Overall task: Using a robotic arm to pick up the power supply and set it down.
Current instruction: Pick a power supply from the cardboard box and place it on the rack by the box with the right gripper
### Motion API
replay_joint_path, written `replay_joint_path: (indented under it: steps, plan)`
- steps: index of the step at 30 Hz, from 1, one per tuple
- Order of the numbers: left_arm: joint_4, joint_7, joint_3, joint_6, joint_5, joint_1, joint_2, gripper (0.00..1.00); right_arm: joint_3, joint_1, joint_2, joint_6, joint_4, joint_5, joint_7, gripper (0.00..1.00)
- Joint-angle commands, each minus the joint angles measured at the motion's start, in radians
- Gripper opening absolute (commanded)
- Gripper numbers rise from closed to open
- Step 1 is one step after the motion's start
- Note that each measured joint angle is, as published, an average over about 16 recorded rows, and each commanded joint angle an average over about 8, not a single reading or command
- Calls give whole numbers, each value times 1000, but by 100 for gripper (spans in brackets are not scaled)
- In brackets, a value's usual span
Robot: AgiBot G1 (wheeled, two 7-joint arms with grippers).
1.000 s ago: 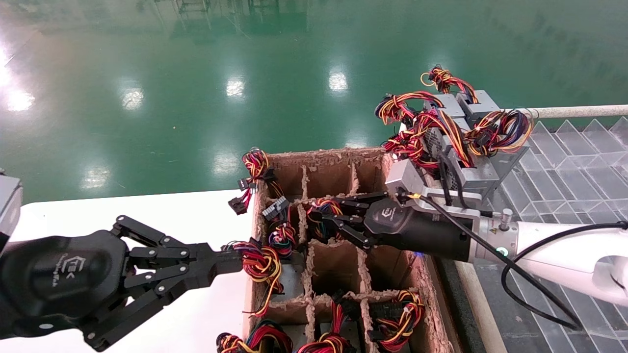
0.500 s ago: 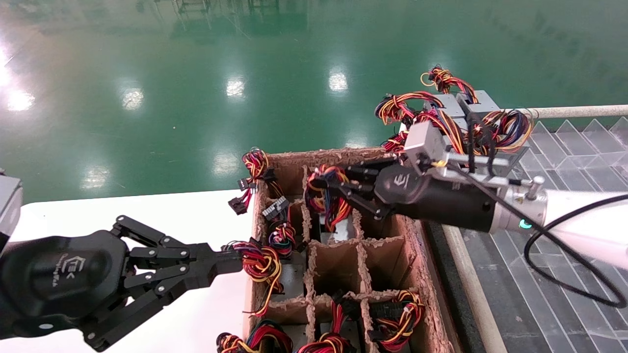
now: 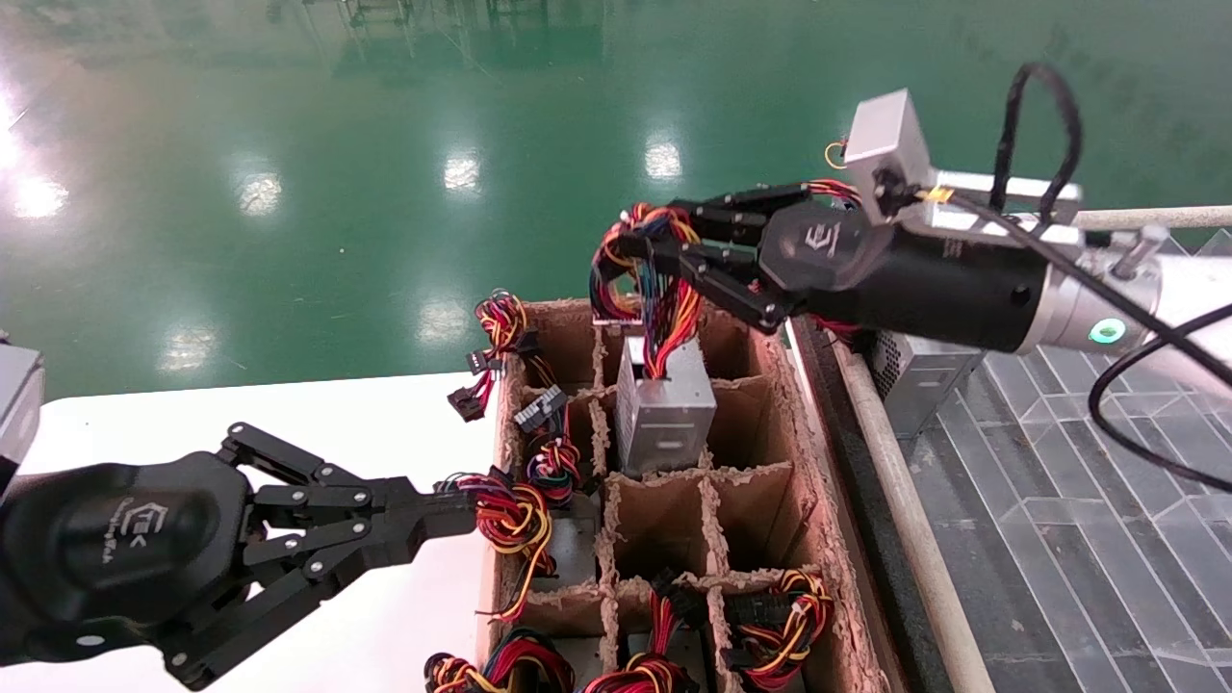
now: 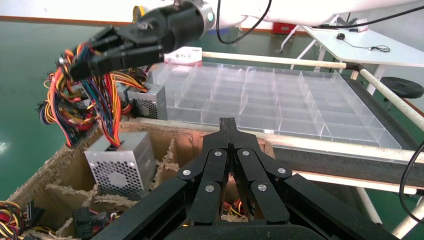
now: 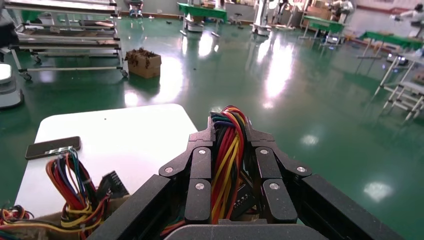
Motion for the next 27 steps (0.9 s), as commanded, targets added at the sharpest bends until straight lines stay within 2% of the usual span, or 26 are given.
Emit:
replay_joint_path:
  steps: [1,15,27]
  plan:
    - [0,0,0,0,0,0,0,0,2,7,6,-2,22,6,8,0]
    - [0,0,0,0,0,0,0,0,21,73,94,22,196,28,97,0]
    - [0,0,0,0,0,0,0,0,46,89,242,62,405,34,216,0]
